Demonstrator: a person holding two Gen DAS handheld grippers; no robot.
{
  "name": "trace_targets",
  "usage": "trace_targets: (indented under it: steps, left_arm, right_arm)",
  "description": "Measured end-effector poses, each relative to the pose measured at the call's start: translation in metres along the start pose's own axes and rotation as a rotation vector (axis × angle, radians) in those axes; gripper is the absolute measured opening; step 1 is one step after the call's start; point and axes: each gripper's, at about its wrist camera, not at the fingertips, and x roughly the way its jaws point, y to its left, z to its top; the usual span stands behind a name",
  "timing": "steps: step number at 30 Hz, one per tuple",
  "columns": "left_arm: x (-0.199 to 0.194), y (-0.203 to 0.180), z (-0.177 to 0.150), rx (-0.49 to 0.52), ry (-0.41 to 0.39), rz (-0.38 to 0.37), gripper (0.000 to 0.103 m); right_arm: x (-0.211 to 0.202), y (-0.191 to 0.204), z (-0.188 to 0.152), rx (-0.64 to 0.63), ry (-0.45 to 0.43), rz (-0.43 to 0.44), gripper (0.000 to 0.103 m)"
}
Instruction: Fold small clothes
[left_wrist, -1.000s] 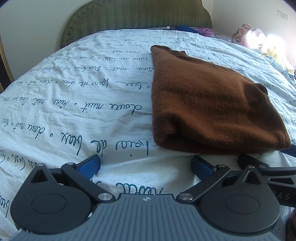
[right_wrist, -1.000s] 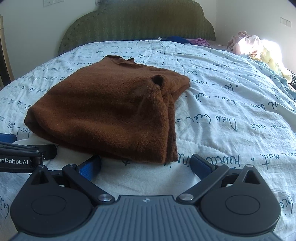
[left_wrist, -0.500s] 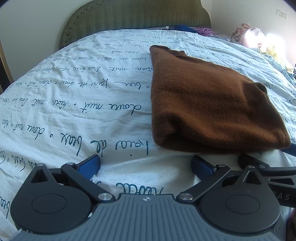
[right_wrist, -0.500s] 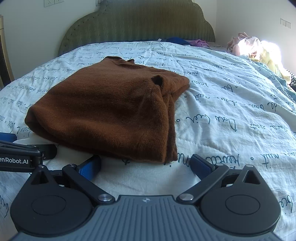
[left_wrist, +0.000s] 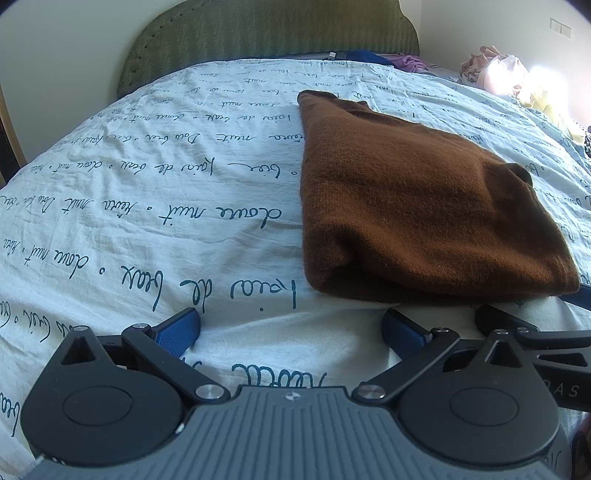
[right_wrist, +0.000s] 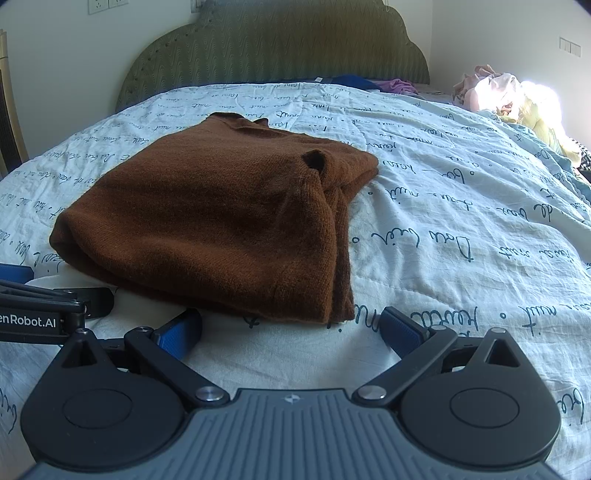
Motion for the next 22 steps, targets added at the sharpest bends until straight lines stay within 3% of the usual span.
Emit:
trace_targets:
  steps: [22]
  left_arm:
    - [-0.0010,0.0008,-0.0008,0.008,-0.011,-0.015,0.103]
  right_arm:
    - [-0.0001,-0.0001,-0.0002,0.000,0.000,0.000,0.103]
